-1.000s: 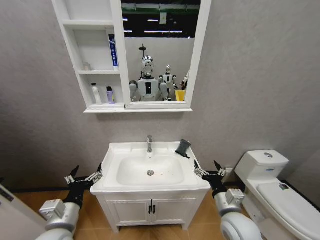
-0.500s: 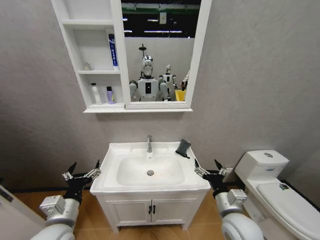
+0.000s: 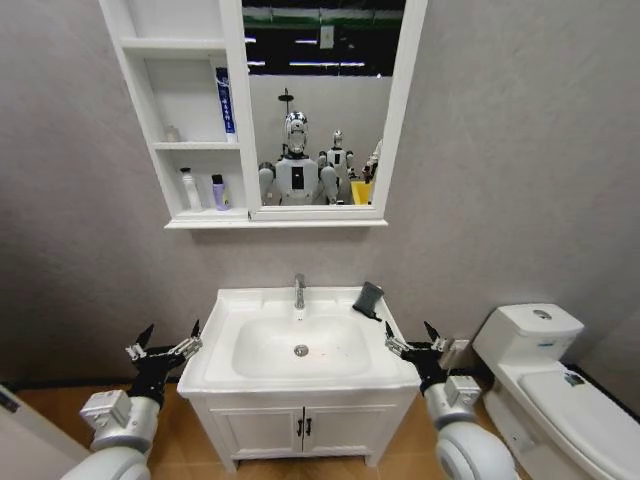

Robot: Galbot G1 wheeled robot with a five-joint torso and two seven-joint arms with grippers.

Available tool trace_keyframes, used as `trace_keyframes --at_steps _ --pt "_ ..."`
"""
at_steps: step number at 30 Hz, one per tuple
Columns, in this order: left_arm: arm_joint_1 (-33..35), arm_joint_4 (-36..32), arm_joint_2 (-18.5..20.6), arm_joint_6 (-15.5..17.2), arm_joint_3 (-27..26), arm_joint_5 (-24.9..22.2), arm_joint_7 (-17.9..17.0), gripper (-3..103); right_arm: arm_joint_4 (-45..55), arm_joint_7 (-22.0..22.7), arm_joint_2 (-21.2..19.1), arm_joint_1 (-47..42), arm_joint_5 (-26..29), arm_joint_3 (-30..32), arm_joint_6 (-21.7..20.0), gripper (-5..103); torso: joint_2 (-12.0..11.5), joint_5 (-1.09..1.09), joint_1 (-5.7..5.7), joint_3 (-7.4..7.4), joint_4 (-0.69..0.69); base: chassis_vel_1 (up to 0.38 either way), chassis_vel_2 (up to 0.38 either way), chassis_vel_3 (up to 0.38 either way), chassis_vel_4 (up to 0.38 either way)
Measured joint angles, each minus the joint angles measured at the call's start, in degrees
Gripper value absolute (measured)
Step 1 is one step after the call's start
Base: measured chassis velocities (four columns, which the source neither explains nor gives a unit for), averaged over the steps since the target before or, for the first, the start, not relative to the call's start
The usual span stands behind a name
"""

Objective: Move facial cleanser and shampoo from washbasin to cabinet, then wipe washbasin with towel.

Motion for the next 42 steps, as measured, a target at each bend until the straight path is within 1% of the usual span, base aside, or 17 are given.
trace_keyframes --at_steps 1,2,4,5,6,8,9,13,15,20,22,23,28,33,36,39,42 --pt "-0.01 0.01 0.01 0.00 0.01 -0.01 0.00 100 -1.14 2.90 -0.08 1.66 3.33 -0.47 -1.05 100 -0.02 0.00 0.04 0.01 0.01 -0.126 0.121 0.158 -0.085" --pt "-0.01 0.01 0.01 0.00 0.01 -0.01 0.00 100 -1.14 2.90 -0.08 1.66 3.33 -0.47 -1.05 100 -0.02 0.00 0.04 0.01 0.01 -0.126 0.121 0.158 -0.085" --pt "-0.01 0.03 0.02 0.00 0.03 -0.03 0.00 100 -3.68 7.63 0.09 5.07 9.10 -1.61 -3.14 100 -0.02 0.02 0.05 0.02 0.01 -0.091 0.054 0.048 -0.055" --pt "-0.01 0.03 0.02 0.00 0.03 -0.03 0.00 100 -3.68 7.63 0.09 5.07 9.10 -1.61 -3.14 100 -0.02 0.02 0.05 0.02 0.01 -0.091 0.016 0.023 -0.024" --pt "-0.02 0.04 0.03 0.00 0.03 -0.03 0.00 100 -5.59 10.17 0.28 7.21 11.38 -2.37 -4.02 100 -0.02 0.00 0.03 0.01 -0.01 0.000 0.000 0.000 0.000" --pt "-0.02 0.04 0.03 0.00 0.04 -0.04 0.00 100 -8.98 12.30 0.27 10.56 14.18 -3.20 -5.09 100 -0.01 0.01 -0.02 0.00 -0.01 0.000 0.000 0.000 0.000" --pt "-0.02 0.04 0.03 0.00 0.04 -0.04 0.00 100 -8.98 12.30 0.27 10.56 14.18 -3.20 -5.09 100 -0.01 0.01 -0.02 0.00 -0.01 0.000 0.000 0.000 0.000" --pt "0.01 0.04 0.04 0.01 0.03 -0.04 -0.01 100 -17.55 12.72 -0.03 18.56 19.34 -4.70 -4.83 100 0.02 0.00 -0.08 -0.02 0.00 0.068 -0.029 -0.036 0.042" --pt "0.01 0.05 0.04 0.01 0.03 -0.04 -0.02 100 -23.84 11.97 -0.03 24.55 23.50 -6.23 -3.82 100 0.02 0.02 -0.07 -0.01 0.01 0.000 0.000 0.000 0.000" --pt "0.01 0.05 0.05 0.01 0.04 -0.05 0.02 100 -30.30 11.35 0.07 30.64 26.15 -8.45 -3.07 100 0.01 0.01 -0.03 0.00 0.01 0.000 0.000 0.000 0.000" --pt "0.00 0.06 0.05 0.01 0.03 -0.05 -0.01 100 -38.59 12.23 1.28 37.25 29.45 -10.94 -3.67 100 0.00 0.01 0.00 0.01 0.00 0.000 0.000 0.000 0.000" --pt "0.00 0.06 0.05 0.01 0.03 -0.05 -0.01 100 -38.59 12.23 1.28 37.25 29.45 -10.94 -3.67 100 0.00 0.01 0.00 0.01 0.00 0.000 0.000 0.000 0.000" --pt "0.00 0.05 0.04 0.00 0.03 -0.05 0.01 100 -50.61 13.88 3.95 47.70 31.23 -13.99 -4.99 100 0.00 -0.01 -0.01 0.00 0.02 0.000 0.000 0.000 0.000" --pt "0.00 0.06 0.04 0.00 0.04 -0.05 0.00 100 -56.53 14.35 5.84 52.54 31.77 -14.81 -5.72 100 0.00 0.00 -0.01 0.00 0.01 0.000 0.000 0.000 0.000" --pt "0.00 0.06 0.05 0.00 0.04 -0.05 0.00 100 -59.37 15.95 6.87 54.37 32.82 -15.03 -6.92 100 0.00 0.00 -0.01 0.00 0.00 0.000 0.000 0.000 0.000" --pt "0.00 0.06 0.04 0.00 0.04 -0.05 0.00 100 -61.37 19.83 7.79 55.77 34.20 -15.48 -8.91 100 0.00 0.01 -0.02 0.00 0.00 0.000 0.000 0.000 0.000" --pt "0.00 0.06 0.04 0.00 0.04 -0.05 0.00 100 -61.57 21.82 8.02 56.19 35.13 -15.84 -9.99 100 0.00 0.00 -0.02 0.00 0.00 0.000 0.000 0.000 0.000"
